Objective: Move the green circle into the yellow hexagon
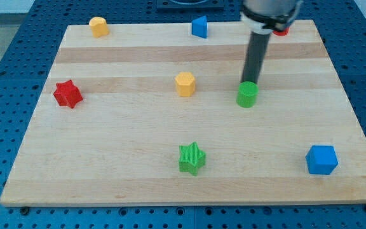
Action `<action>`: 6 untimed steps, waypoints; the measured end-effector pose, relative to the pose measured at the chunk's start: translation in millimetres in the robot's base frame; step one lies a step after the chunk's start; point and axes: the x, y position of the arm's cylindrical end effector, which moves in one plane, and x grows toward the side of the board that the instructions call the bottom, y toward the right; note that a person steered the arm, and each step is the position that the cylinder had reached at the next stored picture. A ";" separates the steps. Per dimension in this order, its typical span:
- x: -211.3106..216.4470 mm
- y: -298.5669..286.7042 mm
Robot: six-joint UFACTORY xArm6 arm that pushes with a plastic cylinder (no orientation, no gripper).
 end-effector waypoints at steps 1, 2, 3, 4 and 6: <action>-19.4 41.0; -14.8 106.7; 24.5 122.9; 45.2 83.6; 29.6 -41.6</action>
